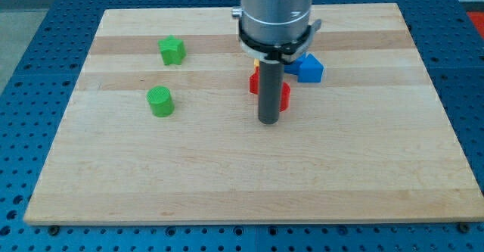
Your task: Push the green star to the red circle
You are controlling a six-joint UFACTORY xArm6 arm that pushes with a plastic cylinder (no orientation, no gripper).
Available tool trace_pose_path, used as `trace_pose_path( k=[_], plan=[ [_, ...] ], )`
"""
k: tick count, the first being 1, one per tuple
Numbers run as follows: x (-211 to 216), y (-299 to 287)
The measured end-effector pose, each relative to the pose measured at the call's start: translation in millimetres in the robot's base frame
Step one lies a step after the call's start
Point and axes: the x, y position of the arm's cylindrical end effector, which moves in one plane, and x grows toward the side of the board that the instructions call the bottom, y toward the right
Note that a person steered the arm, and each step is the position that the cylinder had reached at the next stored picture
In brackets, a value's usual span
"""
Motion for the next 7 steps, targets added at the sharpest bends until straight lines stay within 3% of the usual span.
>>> trace_pose_path(
  k=[2, 4, 7],
  plan=[
    [-4, -53],
    [-33, -71],
    [-33, -76]
  ],
)
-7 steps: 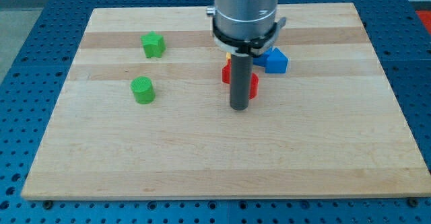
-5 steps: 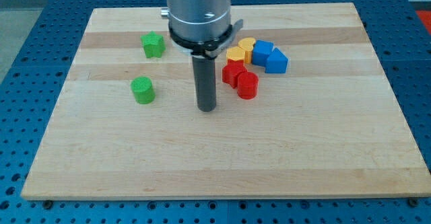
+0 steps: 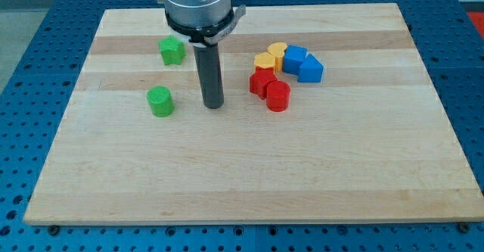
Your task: Push the green star to the red circle
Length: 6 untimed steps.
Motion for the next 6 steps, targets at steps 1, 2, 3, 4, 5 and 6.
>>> trace_pose_path(
  k=[1, 2, 3, 4, 5, 6],
  plan=[
    [-8, 0],
    [-23, 5],
    [-41, 5],
    [-71, 5],
    [-104, 5],
    [-136, 0]
  ],
)
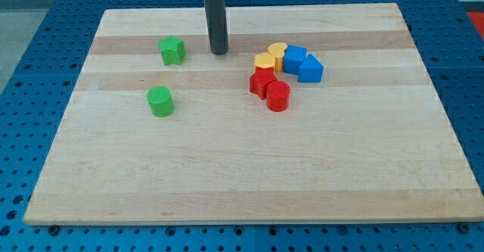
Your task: Push the green star to the red circle
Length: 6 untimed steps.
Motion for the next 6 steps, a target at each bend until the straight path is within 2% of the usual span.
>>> trace_pose_path(
  k=[1, 3, 6],
  plan=[
    [-16, -35],
    [-14, -103],
    [34, -122]
  ],
)
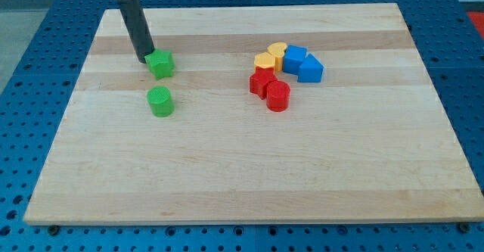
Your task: Push the green star to the red circle
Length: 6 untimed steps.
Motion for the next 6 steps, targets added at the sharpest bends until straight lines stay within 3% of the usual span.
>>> trace_pose_path(
  k=[2, 6],
  plan=[
    [5, 41],
    [121, 61]
  ],
)
